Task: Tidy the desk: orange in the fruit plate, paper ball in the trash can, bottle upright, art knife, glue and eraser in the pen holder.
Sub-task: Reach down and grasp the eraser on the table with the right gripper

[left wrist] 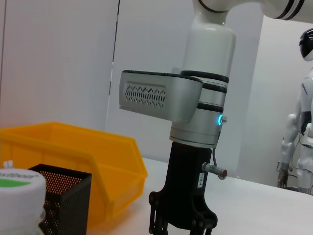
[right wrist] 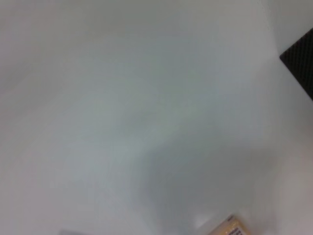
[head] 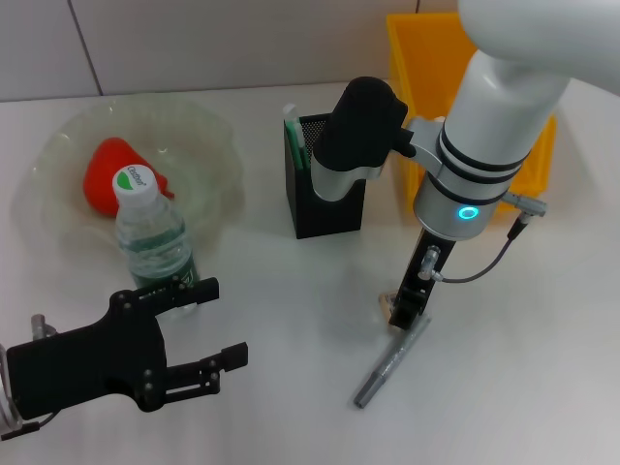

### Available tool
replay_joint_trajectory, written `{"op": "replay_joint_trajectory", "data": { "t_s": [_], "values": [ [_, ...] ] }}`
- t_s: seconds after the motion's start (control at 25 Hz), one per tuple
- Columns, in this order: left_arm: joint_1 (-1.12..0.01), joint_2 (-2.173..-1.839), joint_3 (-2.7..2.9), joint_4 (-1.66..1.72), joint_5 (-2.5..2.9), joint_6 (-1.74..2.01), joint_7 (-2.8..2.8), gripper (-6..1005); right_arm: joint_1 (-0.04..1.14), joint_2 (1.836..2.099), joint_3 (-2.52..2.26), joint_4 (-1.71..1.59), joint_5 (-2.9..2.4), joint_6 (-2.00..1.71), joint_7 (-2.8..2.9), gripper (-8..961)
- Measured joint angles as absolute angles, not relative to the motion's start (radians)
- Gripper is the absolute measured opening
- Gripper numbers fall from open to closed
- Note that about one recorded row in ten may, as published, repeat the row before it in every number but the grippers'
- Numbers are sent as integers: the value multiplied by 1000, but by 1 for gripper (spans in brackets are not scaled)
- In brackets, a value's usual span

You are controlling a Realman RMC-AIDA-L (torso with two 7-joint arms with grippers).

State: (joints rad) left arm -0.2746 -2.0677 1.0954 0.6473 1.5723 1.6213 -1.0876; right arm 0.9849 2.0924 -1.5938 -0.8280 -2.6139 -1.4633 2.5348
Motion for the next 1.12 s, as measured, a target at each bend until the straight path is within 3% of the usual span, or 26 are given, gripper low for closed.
{"op": "replay_joint_trajectory", "data": {
  "t_s": [0.2,0.32,1.12],
  "values": [
    [-276,-2068,1093,647,1572,1622,-1088,813,990,2092,-1594,-809,-2613,-1455,2531,483],
    [-277,-2068,1093,647,1572,1623,-1088,813,993,2092,-1594,-806,-2610,-1454,2528,355],
    [-279,-2068,1092,650,1572,1626,-1088,813,998,2091,-1593,-804,-2600,-1455,2560,306]
  ]
}}
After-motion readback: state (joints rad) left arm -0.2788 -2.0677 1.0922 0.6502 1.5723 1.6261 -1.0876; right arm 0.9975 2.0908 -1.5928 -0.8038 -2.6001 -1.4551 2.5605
